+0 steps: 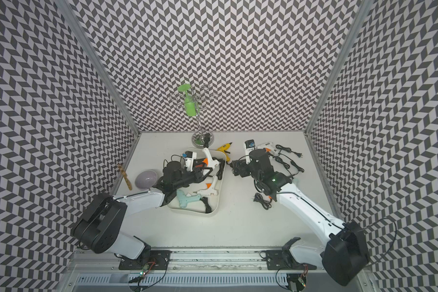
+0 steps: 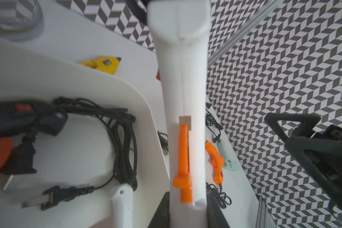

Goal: Put the hot melt glue gun into the storage box
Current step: Place the hot melt adhesive gun in the storage box.

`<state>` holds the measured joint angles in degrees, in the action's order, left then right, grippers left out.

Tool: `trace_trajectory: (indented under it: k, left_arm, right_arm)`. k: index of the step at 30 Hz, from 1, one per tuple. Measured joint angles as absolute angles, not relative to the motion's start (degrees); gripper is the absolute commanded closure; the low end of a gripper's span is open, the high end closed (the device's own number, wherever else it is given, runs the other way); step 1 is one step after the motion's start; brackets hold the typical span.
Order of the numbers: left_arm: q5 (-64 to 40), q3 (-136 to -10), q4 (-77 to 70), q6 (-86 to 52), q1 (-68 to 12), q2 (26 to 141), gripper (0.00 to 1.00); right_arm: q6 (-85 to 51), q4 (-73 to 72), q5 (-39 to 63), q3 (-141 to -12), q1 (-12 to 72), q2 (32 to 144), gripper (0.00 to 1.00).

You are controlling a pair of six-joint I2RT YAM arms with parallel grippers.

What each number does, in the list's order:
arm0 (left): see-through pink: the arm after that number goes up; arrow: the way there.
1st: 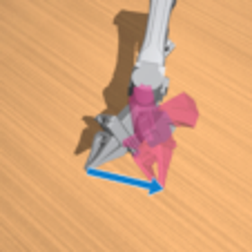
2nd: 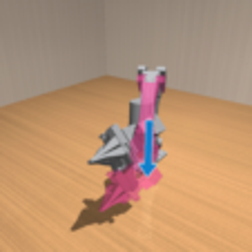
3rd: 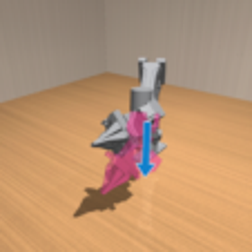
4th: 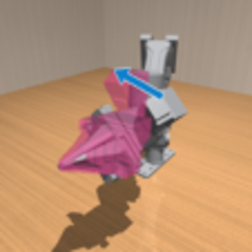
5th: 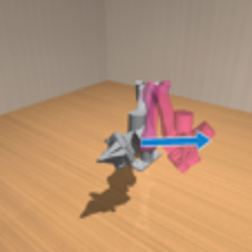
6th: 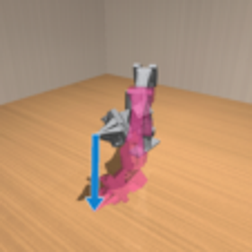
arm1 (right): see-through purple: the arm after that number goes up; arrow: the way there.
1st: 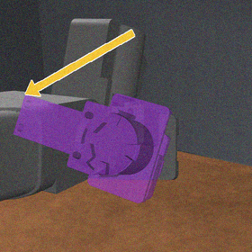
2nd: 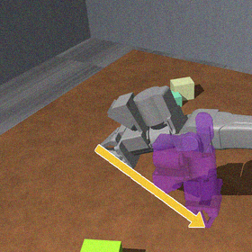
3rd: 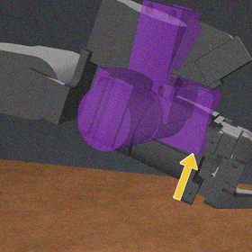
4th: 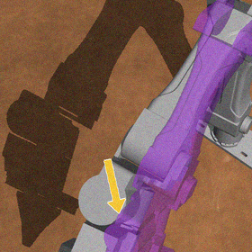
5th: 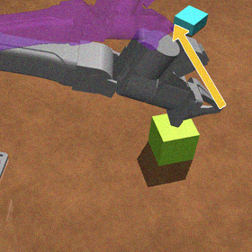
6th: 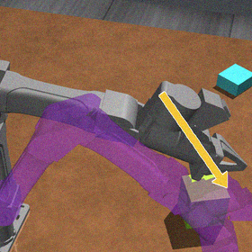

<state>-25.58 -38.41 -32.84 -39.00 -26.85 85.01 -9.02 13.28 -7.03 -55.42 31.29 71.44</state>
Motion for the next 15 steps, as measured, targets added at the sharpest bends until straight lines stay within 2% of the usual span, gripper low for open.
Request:
trace_trajectory:
  k: [9, 15]
  left_arm:
    - [-22.13, -34.79, -32.38, -43.29, -25.74, 77.78, 0.81]
    - [-18.48, -27.03, -40.66, -50.48, -25.93, 82.41, 0.81]
  right_arm:
    - [-8.99, 13.30, -6.81, -55.16, 31.29, 71.61, 0.01]
    - [-8.73, 13.28, -6.66, -55.16, 31.29, 71.72, 0.01]
